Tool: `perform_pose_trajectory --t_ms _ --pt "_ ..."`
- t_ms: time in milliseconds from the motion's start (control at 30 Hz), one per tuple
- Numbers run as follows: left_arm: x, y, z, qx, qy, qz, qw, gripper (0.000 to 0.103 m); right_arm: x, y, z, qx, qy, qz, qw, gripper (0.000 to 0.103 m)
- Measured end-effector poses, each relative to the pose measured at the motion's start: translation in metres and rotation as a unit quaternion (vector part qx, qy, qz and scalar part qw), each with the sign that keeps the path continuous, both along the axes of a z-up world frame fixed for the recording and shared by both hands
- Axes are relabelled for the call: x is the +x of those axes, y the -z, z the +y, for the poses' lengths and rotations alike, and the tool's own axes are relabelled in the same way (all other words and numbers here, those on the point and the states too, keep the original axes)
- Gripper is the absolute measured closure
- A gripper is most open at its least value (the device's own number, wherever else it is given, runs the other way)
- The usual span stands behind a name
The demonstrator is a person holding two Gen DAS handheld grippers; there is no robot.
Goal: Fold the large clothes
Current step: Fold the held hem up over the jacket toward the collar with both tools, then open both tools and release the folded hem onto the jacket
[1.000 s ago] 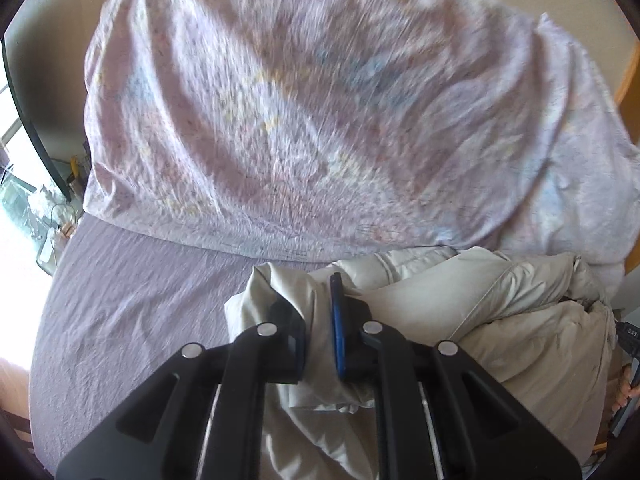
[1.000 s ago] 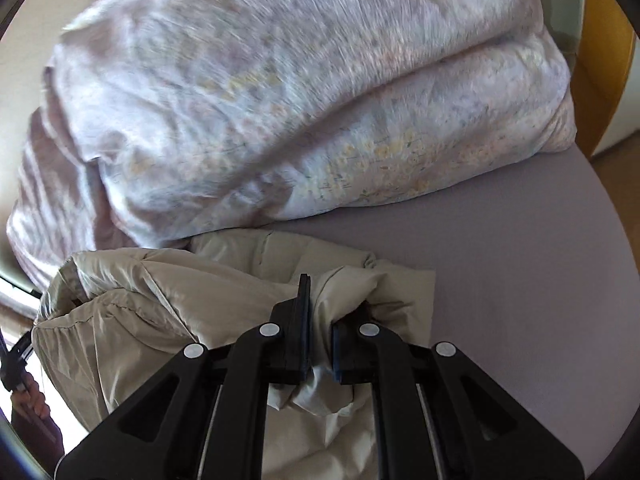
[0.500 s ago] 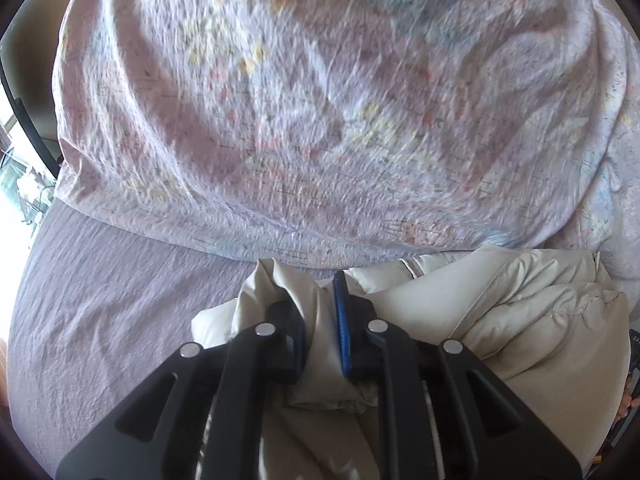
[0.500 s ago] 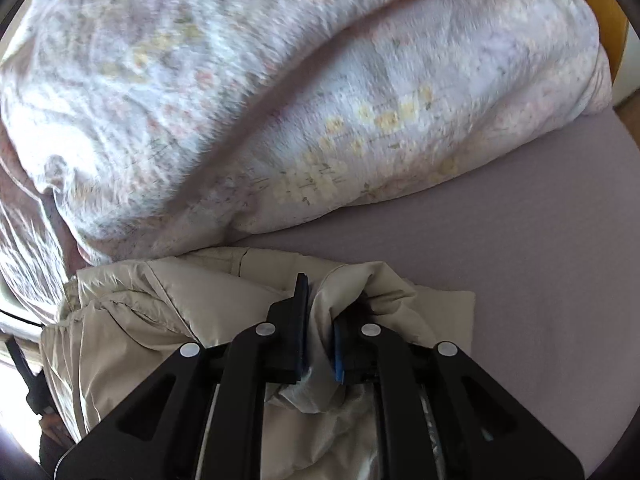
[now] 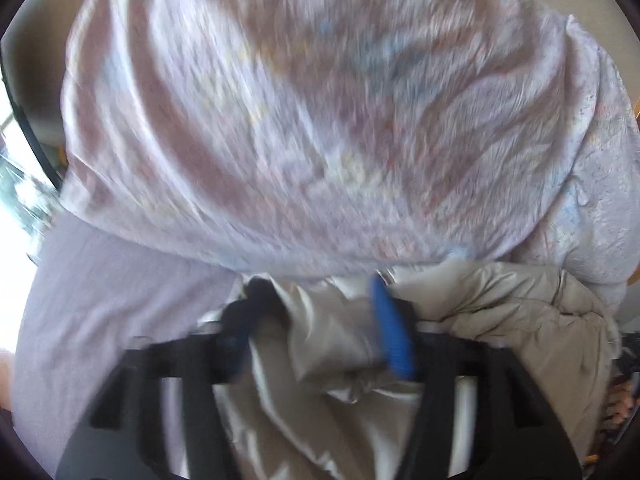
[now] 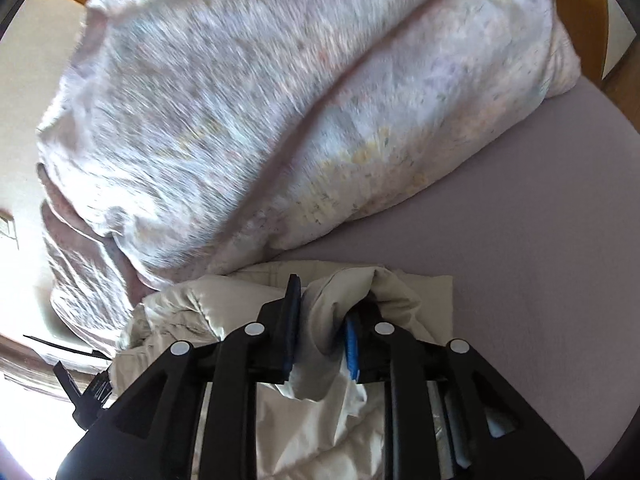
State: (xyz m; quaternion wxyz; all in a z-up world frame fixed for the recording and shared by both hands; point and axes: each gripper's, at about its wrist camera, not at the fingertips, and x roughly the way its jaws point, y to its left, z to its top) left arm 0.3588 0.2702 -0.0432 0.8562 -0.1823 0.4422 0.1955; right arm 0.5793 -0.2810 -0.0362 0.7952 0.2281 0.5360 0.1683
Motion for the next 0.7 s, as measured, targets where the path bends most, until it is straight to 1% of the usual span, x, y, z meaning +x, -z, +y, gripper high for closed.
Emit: perform_pose_trajectory --t_ms 33,67,100,133,200,267,333,433,533,567,667,700 --pt "-0.002 -0.008 0.000 0.017 -0.004 -0.009 0.9998 0.022 0.000 -0.005 -0.003 -0.002 0.001 -0.003 1.000 0.075" --pt "-0.003 -0.014 0.000 0.020 -0.002 -0.013 0.9997 0.022 -0.003 -0.007 -0.004 -0.008 0.004 -0.006 1.000 0.073" --pt "-0.002 -0.016 0.001 0.018 -0.001 -0.012 0.9998 0.022 -0.007 -0.012 -0.008 -0.014 0.009 -0.012 1.000 0.067" --pt "-0.005 -0.020 0.000 0.017 -0.001 -0.012 0.9998 0.022 -0.010 -0.016 -0.007 -0.017 0.016 -0.020 1.000 0.057" --pt "-0.008 -0.024 -0.008 0.020 0.006 -0.013 0.9997 0.022 -0.014 -0.030 -0.015 -0.013 0.037 -0.045 0.998 0.047" --pt "-0.008 -0.026 -0.014 0.019 0.012 -0.012 0.9997 0.022 -0.021 -0.038 -0.013 -0.007 0.031 -0.050 0.998 0.047" --pt "-0.006 -0.026 -0.025 0.016 0.021 -0.008 0.9996 0.022 -0.026 -0.041 -0.005 -0.016 0.012 -0.051 0.999 0.047" --pt "-0.009 -0.025 -0.044 0.008 0.038 -0.008 0.9992 0.022 -0.038 -0.038 0.019 -0.016 -0.027 -0.042 0.999 0.047" --pt "-0.010 -0.022 -0.065 -0.001 0.055 -0.006 0.9985 0.022 -0.052 -0.028 0.056 -0.020 -0.077 -0.028 0.996 0.047" --pt "-0.011 -0.021 -0.073 -0.003 0.063 -0.005 0.9980 0.022 -0.057 -0.023 0.073 -0.026 -0.101 -0.023 0.994 0.047" --pt "-0.015 -0.017 -0.090 -0.009 0.082 -0.001 0.9966 0.022 -0.072 -0.015 0.107 -0.035 -0.151 -0.014 0.988 0.047" --pt "-0.016 -0.016 -0.095 -0.010 0.086 -0.001 0.9962 0.022 -0.076 -0.013 0.122 -0.045 -0.169 -0.014 0.984 0.047"
